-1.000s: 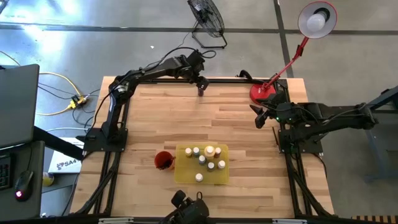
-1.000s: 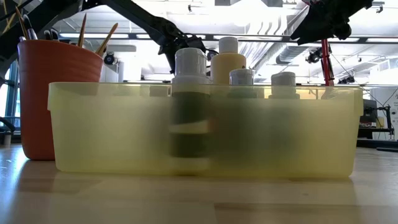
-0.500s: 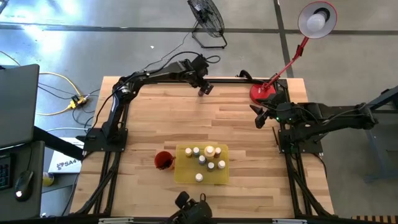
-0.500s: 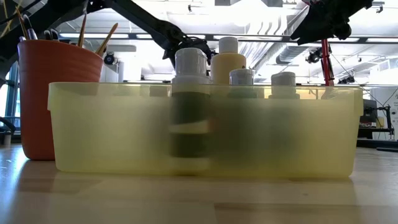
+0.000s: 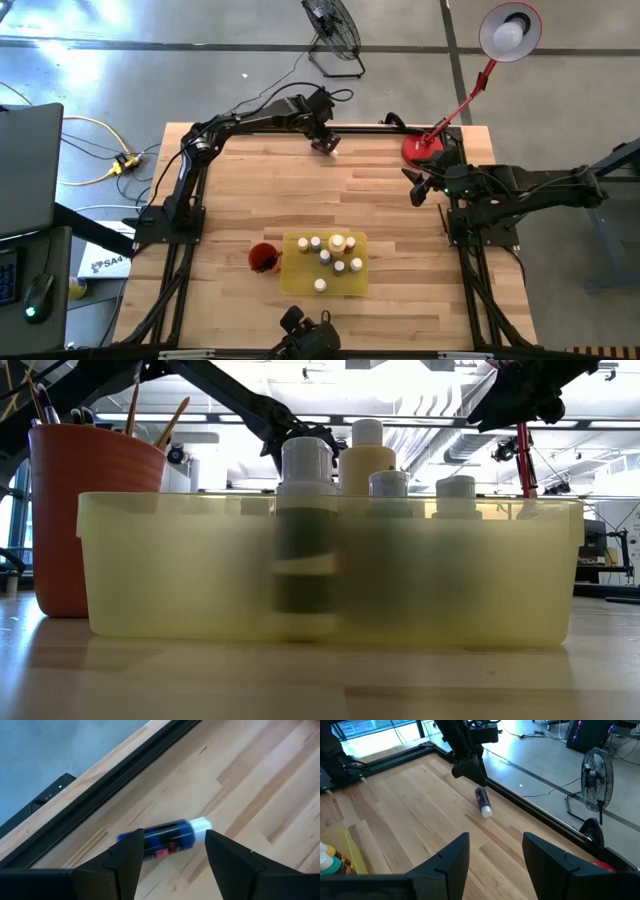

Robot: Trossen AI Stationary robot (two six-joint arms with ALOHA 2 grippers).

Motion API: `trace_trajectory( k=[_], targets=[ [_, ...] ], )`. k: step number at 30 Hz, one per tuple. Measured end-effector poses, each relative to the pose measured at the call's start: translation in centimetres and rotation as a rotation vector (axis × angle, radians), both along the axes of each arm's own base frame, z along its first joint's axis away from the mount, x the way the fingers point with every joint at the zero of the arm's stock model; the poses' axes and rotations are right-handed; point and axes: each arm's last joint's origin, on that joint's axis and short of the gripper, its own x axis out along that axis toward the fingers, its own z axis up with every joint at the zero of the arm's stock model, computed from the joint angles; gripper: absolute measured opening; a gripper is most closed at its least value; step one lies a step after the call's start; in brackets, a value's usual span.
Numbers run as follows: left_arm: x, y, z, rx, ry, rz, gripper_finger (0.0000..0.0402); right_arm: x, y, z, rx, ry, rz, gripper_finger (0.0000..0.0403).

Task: Pick & Place Paint Supplies
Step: Put the dark blue paint bottle into the yellow bin

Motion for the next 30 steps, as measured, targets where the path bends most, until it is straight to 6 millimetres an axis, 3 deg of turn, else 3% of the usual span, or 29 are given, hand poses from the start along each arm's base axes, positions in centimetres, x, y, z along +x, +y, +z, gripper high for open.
trace_trajectory(
  k=[7,13,20,30],
  targets=[
    [0.0,-0.1,0.0,0.020,0.015,-0.081,0.0207,0.0,0.0,0.0,0.000,0.000,0.000,0.0174],
    [0.2,-0.6,0.0,0.056,0.013,-0.454,0.0207,0.0,0.0,0.0,0.000,0.001,0.000,0.0174],
    [0.6,-1.1,0.0,0.248,0.093,-0.772,0.0207,0.0,0.0,0.0,0.011,0.001,0.017,0.0174],
    [0.8,-0.7,-0.7,0.334,0.160,-0.836,0.0206,0.0,0.1,0.0,0.012,0.001,0.020,0.0174]
  ],
)
